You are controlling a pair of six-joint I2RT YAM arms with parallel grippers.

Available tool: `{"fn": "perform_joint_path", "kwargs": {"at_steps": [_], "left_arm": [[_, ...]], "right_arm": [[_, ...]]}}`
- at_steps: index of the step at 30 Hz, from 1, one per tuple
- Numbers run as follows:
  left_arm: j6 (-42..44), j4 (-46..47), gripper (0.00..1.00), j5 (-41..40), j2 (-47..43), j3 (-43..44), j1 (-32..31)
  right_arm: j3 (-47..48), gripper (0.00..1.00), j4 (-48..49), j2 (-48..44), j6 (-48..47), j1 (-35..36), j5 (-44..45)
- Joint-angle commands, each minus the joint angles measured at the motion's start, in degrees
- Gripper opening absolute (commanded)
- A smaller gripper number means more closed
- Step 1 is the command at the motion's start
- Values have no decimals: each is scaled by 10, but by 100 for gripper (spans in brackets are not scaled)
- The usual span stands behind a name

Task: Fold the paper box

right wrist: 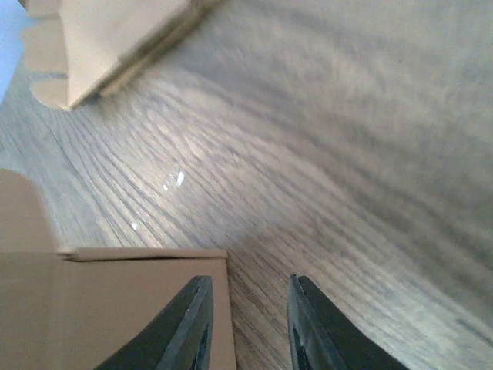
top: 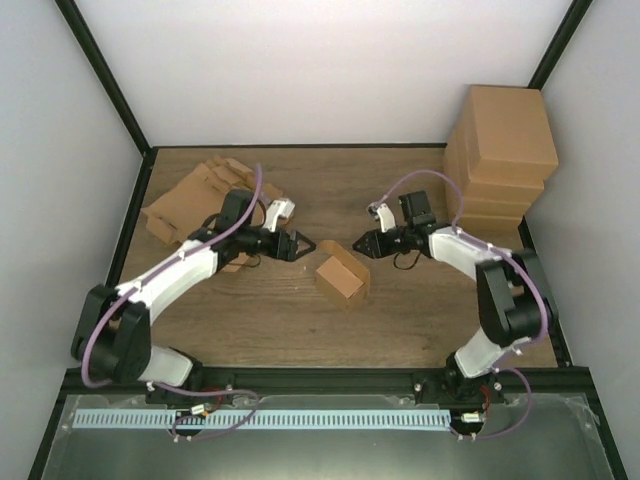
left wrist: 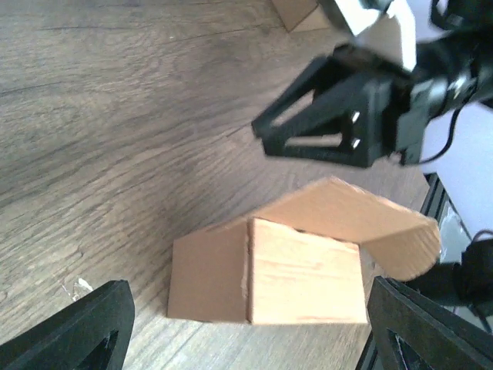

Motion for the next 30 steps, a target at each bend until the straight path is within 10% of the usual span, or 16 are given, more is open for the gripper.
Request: {"fn": "perform_joint_path", "kwargs": {"at_steps": [1,8,12,16,23,30], "left_arm": [[52,76,86,-47,-72,-41,-19],[74,154,100,-93,-122,-77,-31],[56,174,100,-141,-160,-75,-32],[-7,172,100,-250,-200,-78,-30],[38,215,100,-125,-148,-84,-32],[83,266,92,-68,-90,-101,-35]], "right_arm": [[-5,31,-13,-102,16,-2,59],[-3,51,-37,-277,2,27,98],[28,99,-38,-345,-1,34,97],[37,100,-18,-392,56,33,104],[32,100,-80,-400,55,35,-43],[-27,100,-124,-408,36,111,104]]}}
